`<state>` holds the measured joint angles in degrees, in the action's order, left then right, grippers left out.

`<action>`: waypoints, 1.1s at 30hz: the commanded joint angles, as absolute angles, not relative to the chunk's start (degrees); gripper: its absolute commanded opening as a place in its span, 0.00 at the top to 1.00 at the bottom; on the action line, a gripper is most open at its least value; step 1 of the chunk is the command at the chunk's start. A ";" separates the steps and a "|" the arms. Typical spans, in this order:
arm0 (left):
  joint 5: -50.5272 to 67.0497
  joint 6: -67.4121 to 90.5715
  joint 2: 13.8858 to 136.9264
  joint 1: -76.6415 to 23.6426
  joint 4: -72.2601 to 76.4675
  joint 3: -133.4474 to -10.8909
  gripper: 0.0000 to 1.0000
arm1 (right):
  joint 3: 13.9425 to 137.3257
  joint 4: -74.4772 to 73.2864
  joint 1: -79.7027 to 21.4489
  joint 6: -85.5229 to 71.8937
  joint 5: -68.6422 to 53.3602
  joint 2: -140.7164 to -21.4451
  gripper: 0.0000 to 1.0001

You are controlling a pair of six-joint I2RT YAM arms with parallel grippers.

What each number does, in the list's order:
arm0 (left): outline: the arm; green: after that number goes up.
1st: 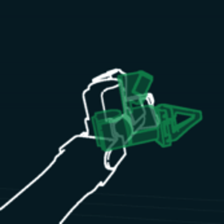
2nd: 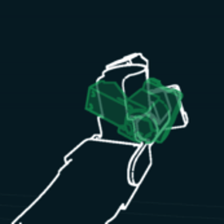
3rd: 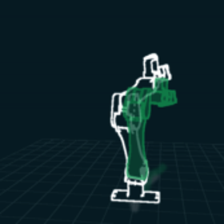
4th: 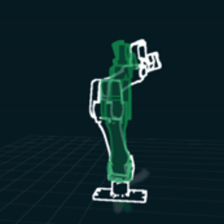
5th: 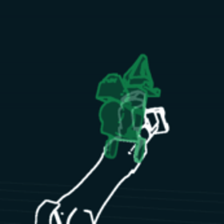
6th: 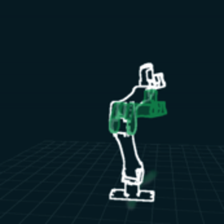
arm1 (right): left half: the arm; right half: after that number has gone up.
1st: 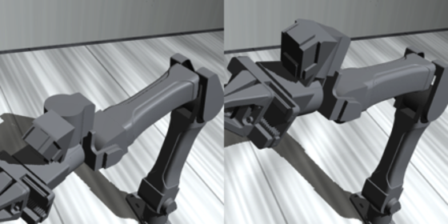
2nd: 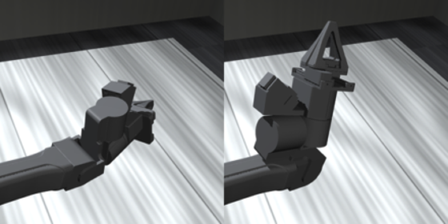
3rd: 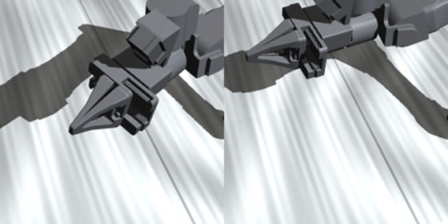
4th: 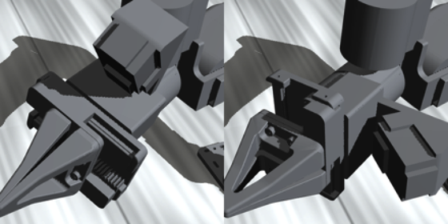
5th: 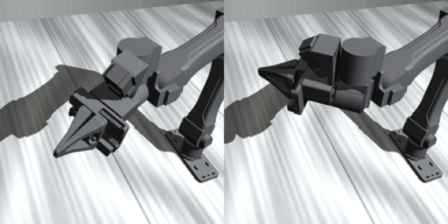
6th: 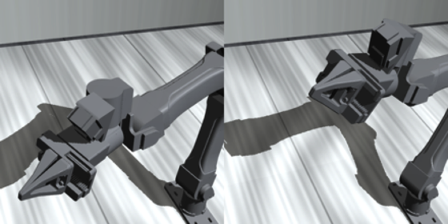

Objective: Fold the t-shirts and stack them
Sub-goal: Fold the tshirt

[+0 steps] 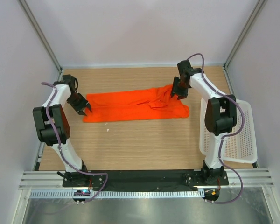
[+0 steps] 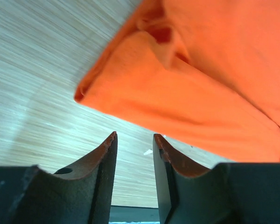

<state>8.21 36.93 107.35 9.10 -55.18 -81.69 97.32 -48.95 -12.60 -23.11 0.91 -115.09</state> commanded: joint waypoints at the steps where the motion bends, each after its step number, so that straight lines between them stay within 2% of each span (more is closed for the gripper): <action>1: 9.06 34.46 103.89 6.08 -55.54 -83.05 0.61 | 101.41 -45.33 -13.88 -30.59 -10.63 -118.28 0.53; 7: 8.44 31.99 103.01 4.04 -55.99 -85.69 0.60 | 103.10 -43.16 -17.40 -32.17 -15.38 -120.76 0.53; 25: 11.51 31.20 102.66 3.34 -55.81 -84.73 0.60 | 109.25 -48.69 -21.88 -25.58 -2.90 -125.77 0.54; 33: 11.78 31.29 102.04 3.25 -55.72 -84.38 0.60 | 109.42 -47.64 -22.32 -24.96 -4.57 -127.53 0.62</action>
<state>10.61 32.29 105.45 3.46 -55.59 -83.99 107.37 -48.03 -21.82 -25.93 -4.82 -127.20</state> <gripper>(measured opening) 0.396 0.391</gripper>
